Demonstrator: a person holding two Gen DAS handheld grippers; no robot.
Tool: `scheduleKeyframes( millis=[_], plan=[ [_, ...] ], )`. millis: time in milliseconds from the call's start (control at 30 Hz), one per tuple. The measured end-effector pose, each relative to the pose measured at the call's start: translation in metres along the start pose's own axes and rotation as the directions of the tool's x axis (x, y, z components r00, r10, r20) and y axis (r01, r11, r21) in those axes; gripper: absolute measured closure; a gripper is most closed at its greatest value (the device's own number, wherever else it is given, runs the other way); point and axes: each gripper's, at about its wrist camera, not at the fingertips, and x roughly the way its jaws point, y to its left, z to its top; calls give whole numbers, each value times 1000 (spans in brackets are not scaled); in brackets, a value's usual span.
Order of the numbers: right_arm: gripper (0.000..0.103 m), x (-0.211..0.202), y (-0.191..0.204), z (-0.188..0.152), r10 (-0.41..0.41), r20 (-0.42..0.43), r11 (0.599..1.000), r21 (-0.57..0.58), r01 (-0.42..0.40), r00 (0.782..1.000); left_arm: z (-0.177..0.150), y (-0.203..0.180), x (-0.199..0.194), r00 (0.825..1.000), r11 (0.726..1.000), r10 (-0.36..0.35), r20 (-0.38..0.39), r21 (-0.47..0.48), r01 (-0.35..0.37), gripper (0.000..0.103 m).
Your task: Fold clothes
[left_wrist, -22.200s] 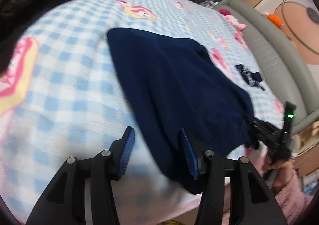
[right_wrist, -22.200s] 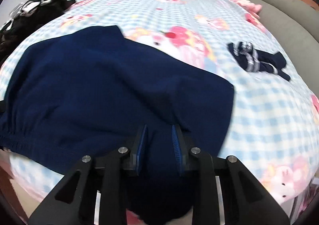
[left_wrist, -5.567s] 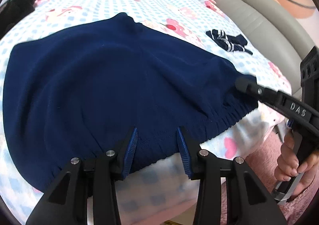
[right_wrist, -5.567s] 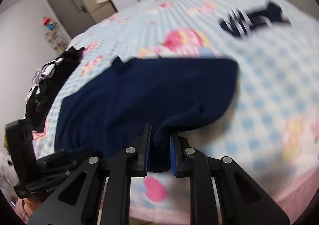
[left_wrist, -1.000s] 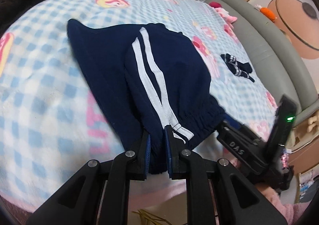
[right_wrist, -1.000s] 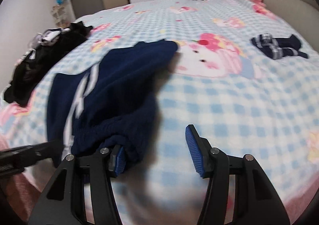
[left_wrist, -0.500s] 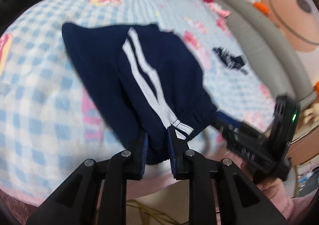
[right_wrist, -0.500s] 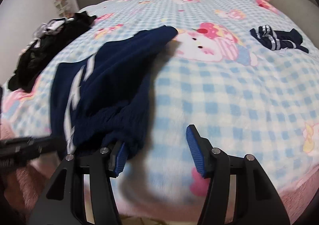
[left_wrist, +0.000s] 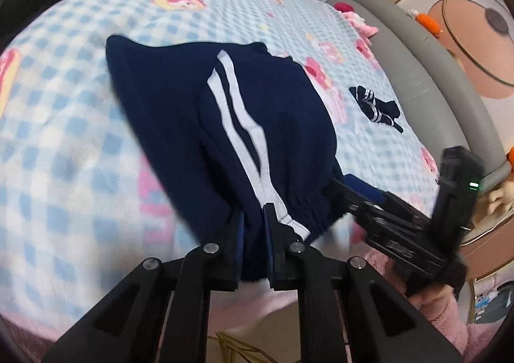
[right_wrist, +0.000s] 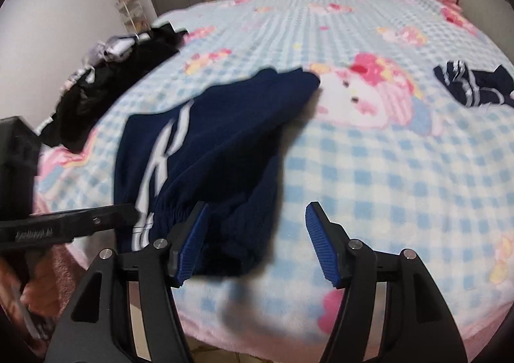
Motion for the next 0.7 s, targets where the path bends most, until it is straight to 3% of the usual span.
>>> scheduleKeyframes(
  millis=[133,267,367,533,567,600,633,700],
  plan=[
    [39,13,-11,-15,-18,-47,999,34,19,999,-3,7,3,998,999,-32,-56,-10,32,86],
    [39,4,-19,-11,20,-31,998,60,-18,999,25,14,-18,997,997,-62,46,-51,64,80],
    [39,-8,-21,3,19,4,998,62,-20,1000,50,24,-20,995,995,-60,76,-76,65,79],
    [39,-6,-19,34,2,33,999,49,-4,999,77,36,14,999,997,-23,-33,-80,21,79],
    [39,0,-17,40,-16,22,999,34,16,1000,75,39,20,997,993,-59,-51,-102,54,73],
    [39,5,-15,44,-31,14,999,21,31,999,72,42,26,993,989,-96,-69,-124,87,60],
    [39,11,-16,45,-27,0,999,26,27,1000,70,45,32,988,982,-132,-85,-146,119,55],
    [39,23,-20,47,-5,-30,999,46,6,1000,64,42,35,988,981,-139,-70,-148,127,60]
  ],
)
